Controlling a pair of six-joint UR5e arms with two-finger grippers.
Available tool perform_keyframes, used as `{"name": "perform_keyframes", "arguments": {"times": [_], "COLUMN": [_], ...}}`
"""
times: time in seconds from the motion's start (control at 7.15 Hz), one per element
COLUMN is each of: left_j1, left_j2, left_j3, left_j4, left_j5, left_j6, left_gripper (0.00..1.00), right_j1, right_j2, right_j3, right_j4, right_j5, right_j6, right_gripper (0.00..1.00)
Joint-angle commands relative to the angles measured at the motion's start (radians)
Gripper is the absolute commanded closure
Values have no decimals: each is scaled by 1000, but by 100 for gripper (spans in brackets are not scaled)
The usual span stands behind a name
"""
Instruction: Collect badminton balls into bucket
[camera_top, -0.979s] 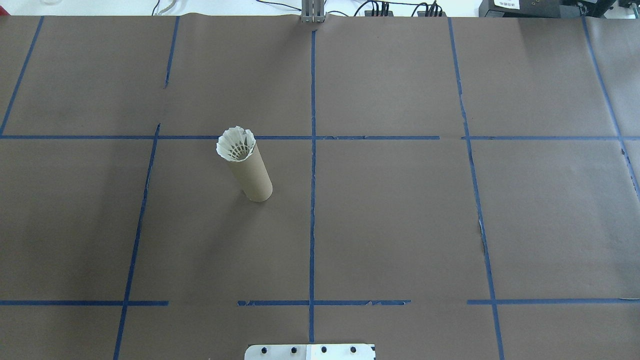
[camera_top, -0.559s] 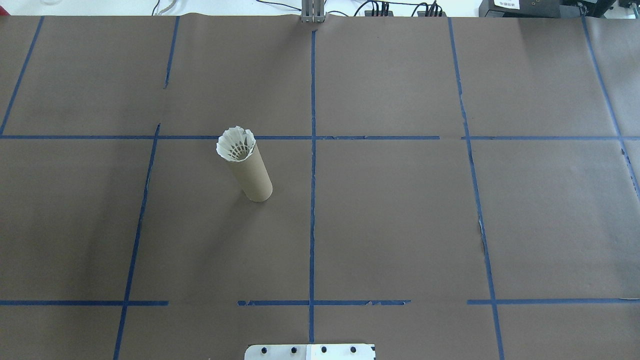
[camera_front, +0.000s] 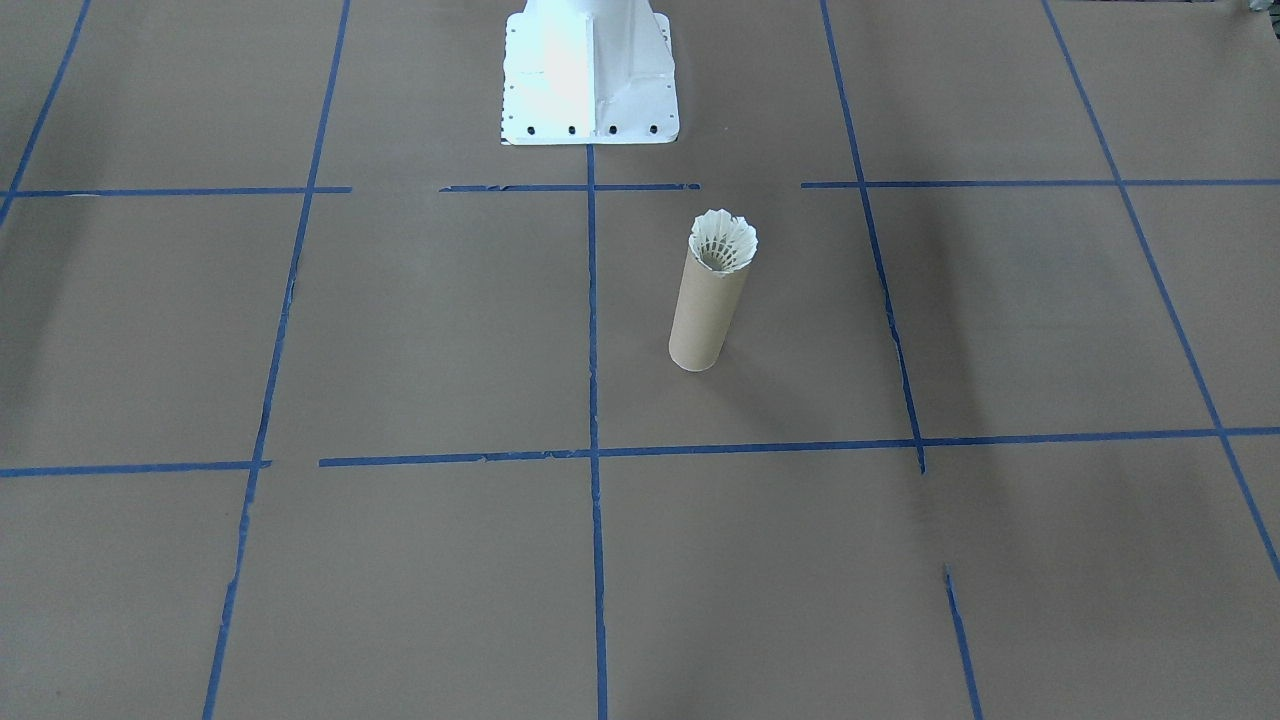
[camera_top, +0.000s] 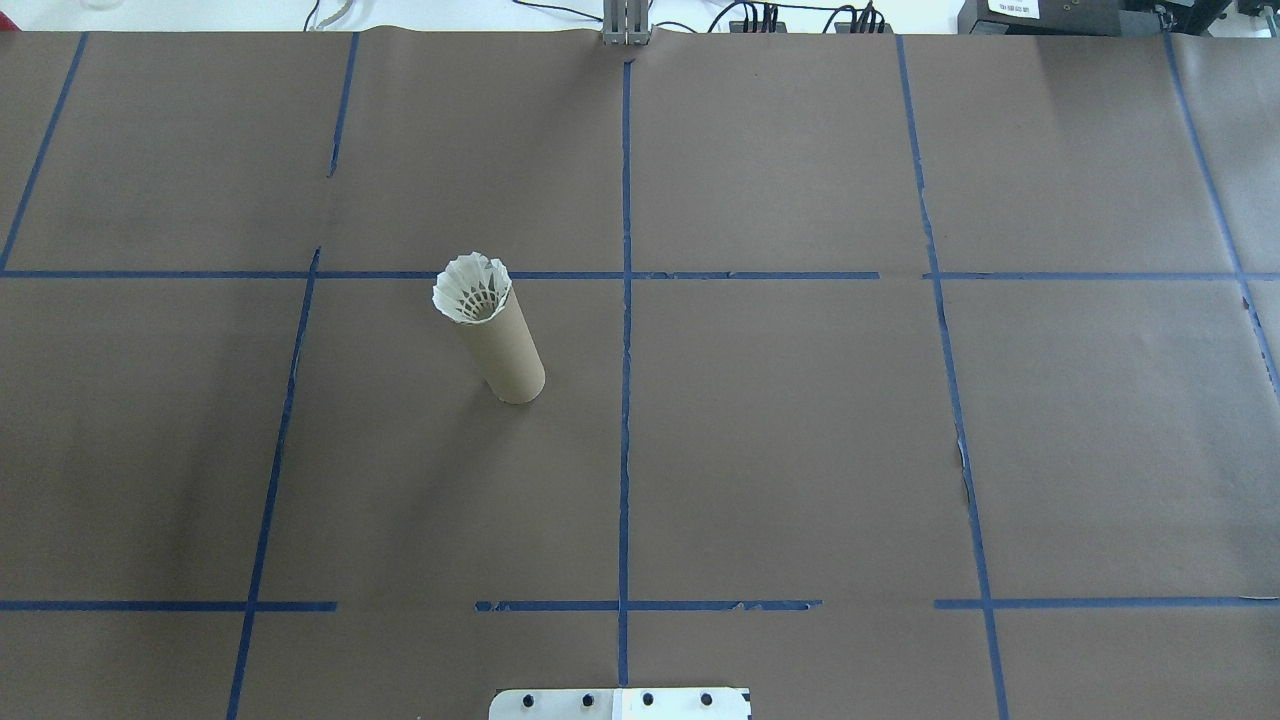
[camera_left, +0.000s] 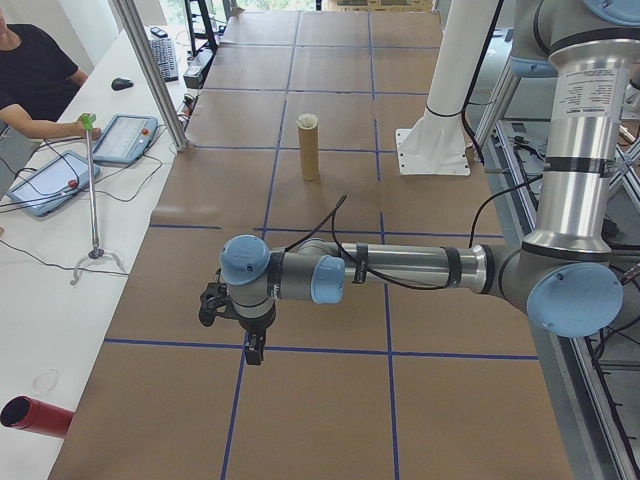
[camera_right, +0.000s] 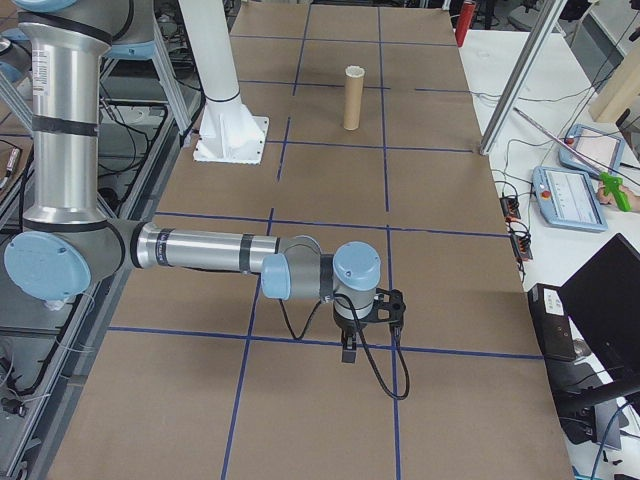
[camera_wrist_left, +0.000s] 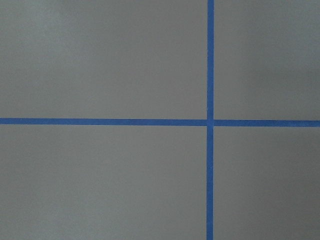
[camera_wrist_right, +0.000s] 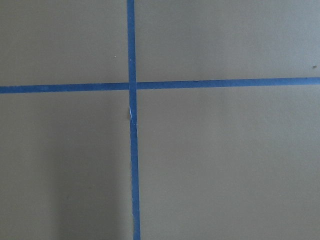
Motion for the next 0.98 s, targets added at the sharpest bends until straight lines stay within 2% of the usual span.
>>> {"name": "perform_keyframes", "arguments": {"times": [0.0,0.14,0.84], "left_j1": [1,1,1], "left_j2": [0,0,5], "left_j3": [6,11,25], "left_j4": [4,7,7], "left_j5": [-5,-53,-61], "left_j6": [21,17,13], "left_gripper": [0,0,0], "right_j1": [0,0,0], "right_j2": [0,0,0], "right_j3": [0,0,0], "right_j4": [0,0,0], "right_j5": [0,0,0], "right_j6": [0,0,0], "right_gripper": [0,0,0]}}
